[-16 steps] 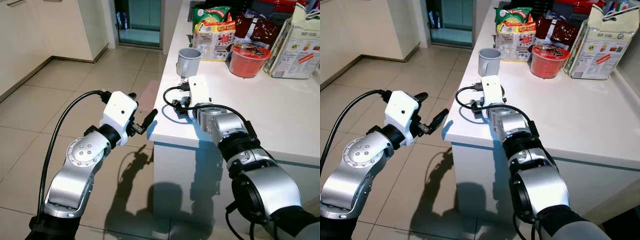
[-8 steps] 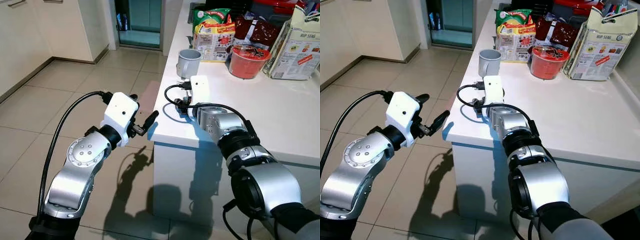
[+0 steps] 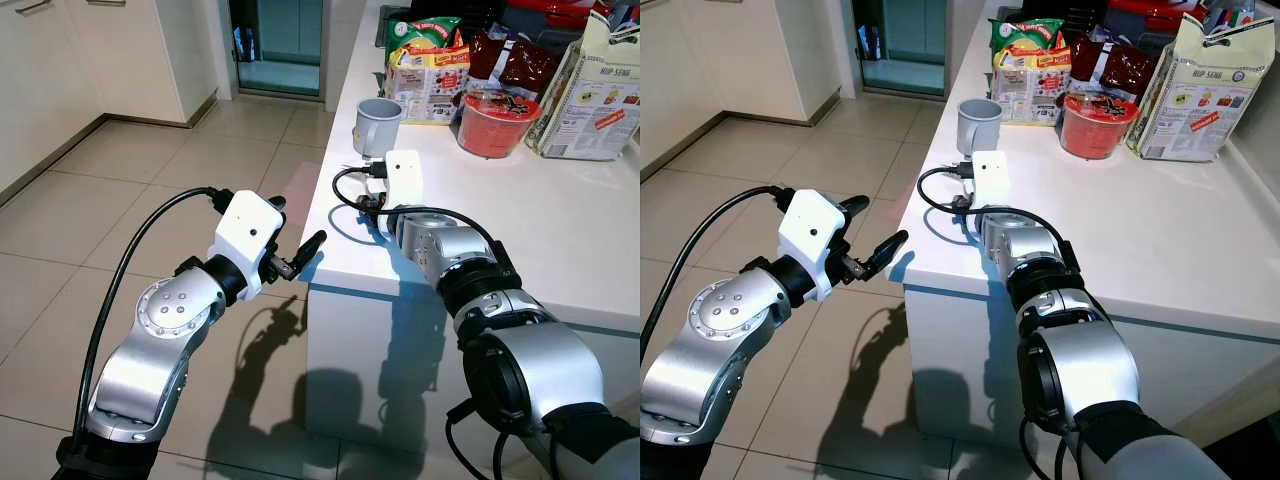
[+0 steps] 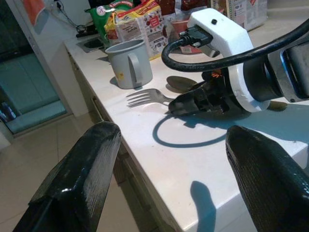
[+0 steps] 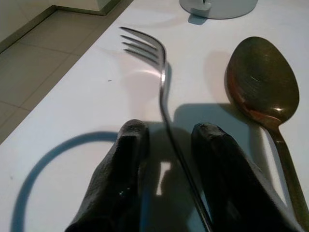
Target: Setting the table
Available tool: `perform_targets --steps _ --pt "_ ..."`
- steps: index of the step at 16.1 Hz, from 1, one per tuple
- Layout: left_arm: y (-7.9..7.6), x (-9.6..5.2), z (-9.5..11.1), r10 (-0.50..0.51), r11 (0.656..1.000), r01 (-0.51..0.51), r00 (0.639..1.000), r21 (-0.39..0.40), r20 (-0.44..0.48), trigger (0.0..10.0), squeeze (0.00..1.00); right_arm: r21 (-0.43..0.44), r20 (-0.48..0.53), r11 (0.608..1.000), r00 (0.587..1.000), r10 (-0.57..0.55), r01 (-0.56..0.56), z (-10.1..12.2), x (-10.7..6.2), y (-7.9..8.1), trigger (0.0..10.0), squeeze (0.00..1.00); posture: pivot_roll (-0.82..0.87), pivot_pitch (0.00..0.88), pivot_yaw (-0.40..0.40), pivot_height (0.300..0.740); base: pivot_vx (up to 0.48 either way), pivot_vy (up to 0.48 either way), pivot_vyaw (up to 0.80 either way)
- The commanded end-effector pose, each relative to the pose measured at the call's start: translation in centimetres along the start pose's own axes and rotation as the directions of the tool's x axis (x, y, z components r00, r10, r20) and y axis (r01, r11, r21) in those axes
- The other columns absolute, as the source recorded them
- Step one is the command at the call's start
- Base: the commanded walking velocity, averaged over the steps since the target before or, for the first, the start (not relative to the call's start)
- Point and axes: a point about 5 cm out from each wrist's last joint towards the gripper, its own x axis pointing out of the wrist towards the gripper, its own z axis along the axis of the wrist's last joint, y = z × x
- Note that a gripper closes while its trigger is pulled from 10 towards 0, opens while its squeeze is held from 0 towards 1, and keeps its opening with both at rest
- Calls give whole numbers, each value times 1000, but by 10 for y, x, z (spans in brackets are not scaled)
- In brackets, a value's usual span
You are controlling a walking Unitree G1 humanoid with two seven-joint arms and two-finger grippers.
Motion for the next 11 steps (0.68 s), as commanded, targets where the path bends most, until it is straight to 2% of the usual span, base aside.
perform_targets --steps 1,11 --pt "-3 -1 1 -22 1000 22 1000 8 -3 10000 0 26 -48 1000 999 -7 8 -11 1 -3 0 0 62 0 -37 740 0 0 0" --pt "-3 -1 1 -22 1000 22 1000 8 -3 10000 0 26 -48 1000 999 -7 8 -11 1 -3 0 0 62 0 -37 740 0 0 0"
